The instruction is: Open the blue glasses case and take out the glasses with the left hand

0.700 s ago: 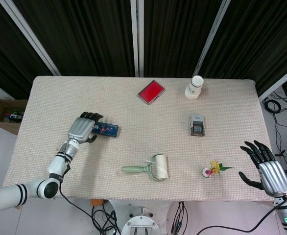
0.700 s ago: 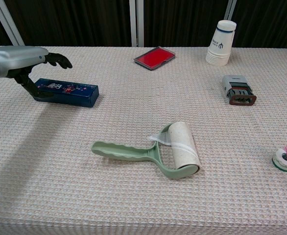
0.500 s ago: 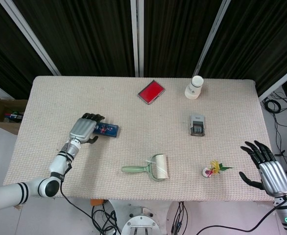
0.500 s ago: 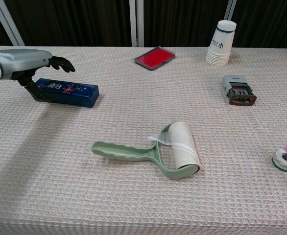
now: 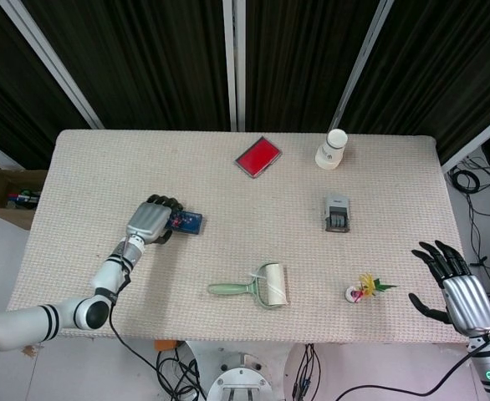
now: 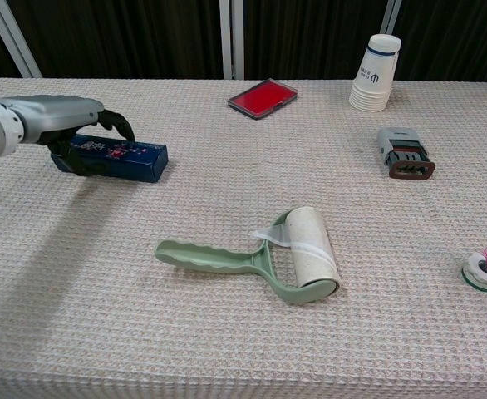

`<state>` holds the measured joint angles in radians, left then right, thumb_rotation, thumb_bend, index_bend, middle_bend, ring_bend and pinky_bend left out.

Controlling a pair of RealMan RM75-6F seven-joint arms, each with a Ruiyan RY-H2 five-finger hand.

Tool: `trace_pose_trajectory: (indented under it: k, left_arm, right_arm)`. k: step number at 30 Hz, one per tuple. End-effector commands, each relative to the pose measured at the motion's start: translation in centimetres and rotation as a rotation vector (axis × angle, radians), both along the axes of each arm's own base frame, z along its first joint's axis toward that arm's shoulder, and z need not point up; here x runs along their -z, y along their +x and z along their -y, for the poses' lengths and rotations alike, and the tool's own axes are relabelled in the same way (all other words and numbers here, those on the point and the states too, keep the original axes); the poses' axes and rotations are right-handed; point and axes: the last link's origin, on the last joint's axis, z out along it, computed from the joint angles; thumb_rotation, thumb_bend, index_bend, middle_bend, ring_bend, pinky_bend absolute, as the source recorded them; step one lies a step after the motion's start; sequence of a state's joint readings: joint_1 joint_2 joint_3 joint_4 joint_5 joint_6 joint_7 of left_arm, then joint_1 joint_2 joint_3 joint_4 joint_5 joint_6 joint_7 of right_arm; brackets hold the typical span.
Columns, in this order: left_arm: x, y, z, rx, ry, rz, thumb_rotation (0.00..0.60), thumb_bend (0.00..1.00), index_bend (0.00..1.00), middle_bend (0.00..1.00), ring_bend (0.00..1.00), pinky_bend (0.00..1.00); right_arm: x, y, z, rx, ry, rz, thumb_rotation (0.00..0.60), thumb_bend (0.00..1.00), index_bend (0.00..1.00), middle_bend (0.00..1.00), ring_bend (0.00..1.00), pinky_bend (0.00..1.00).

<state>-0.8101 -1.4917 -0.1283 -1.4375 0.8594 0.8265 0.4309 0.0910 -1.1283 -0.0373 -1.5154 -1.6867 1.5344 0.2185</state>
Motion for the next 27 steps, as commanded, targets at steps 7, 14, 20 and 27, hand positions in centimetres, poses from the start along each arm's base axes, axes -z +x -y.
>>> trace_pose_trajectory:
  k: [7,14,20,27]
  left_arm:
    - [0.2,0.2,-0.1,0.004,-0.002,0.009,0.6,0.54,0.29,0.24,0.13,0.12]
    - [0.1,0.6,-0.2,0.011,0.01,0.014,0.6,0.6,0.36,0.31,0.16,0.12]
    - [-0.2,1.2,-0.8,0.014,0.03,0.026,0.6,0.66,0.37,0.31,0.16,0.12]
    - [0.0,1.1,-3.7,-0.048,0.11,0.014,0.6,0.71,0.3,0.29,0.16,0.12]
  right_arm:
    - [0.0,0.0,0.1,0.002,0.001,0.005,0.6,0.2,0.18,0.13,0.0,0.11]
    - [0.0,-0.2,0.0,0.006,-0.001,0.01,0.6,0.2,0.18,0.13,0.0,0.11]
    - [0.0,-0.3,0.0,0.009,-0.002,0.015,0.6,0.2,0.18,0.13,0.0,0.11]
    - [0.0,-0.3,-0.1,0.011,-0.003,0.015,0.6,0.2,0.18,0.13,0.0,0.11]
